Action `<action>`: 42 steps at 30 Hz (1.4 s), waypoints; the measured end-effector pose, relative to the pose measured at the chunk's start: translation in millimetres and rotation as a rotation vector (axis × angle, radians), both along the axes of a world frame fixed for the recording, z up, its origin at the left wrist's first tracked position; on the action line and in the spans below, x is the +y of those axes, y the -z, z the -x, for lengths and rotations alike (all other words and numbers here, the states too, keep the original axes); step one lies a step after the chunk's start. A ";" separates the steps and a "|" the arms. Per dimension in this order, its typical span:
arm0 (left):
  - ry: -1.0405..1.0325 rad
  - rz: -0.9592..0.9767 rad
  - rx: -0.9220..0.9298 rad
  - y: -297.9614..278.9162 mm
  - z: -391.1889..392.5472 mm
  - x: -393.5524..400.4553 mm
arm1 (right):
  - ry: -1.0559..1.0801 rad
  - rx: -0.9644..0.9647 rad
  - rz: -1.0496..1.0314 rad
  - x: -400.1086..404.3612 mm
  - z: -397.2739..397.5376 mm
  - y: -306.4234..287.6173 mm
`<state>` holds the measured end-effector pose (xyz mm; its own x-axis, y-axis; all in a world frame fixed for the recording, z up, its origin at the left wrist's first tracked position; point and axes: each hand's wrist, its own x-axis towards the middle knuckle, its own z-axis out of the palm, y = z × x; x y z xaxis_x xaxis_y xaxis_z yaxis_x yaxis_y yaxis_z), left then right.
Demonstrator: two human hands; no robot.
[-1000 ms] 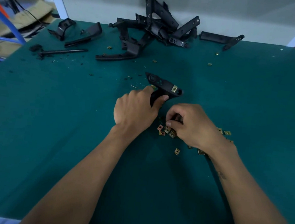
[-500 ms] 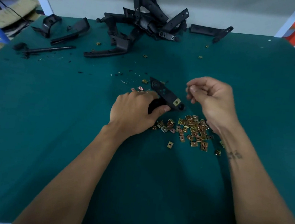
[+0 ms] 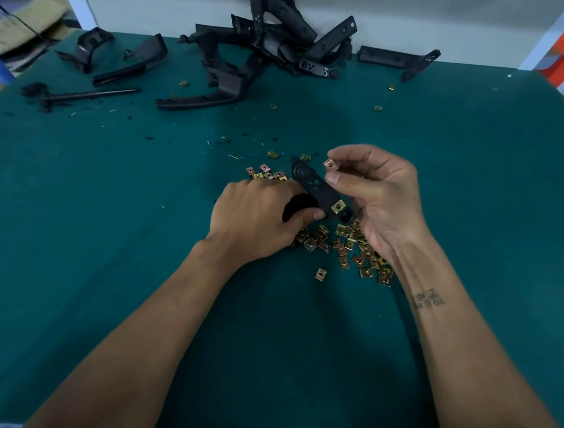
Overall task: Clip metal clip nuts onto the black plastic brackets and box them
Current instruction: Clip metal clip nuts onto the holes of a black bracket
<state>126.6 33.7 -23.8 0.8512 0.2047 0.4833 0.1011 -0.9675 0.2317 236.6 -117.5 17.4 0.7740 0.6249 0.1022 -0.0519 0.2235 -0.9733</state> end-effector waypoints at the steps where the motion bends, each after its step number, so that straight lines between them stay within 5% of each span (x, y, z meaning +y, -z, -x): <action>1: 0.001 0.003 0.002 -0.3 0.0 0.0 | -0.010 0.003 -0.007 -0.4 -0.7 0.3; 10: -0.018 0.019 0.050 0.6 -0.5 0.6 | 0.005 -0.244 0.023 -4.4 -6.8 2.9; 18: -0.044 -0.008 0.092 1.8 -2.9 2.5 | 0.042 -0.538 0.268 -0.6 -2.2 7.6; 28: -0.039 -0.016 0.108 0.9 -1.9 1.9 | 0.111 -0.360 0.048 0.0 -2.1 3.2; 36: -0.048 -0.038 0.126 2.2 -2.8 2.7 | 0.049 -0.502 0.212 5.0 1.3 7.2; 42: -0.046 -0.030 0.104 1.9 -2.6 2.2 | 0.178 -0.261 0.085 12.7 7.4 10.0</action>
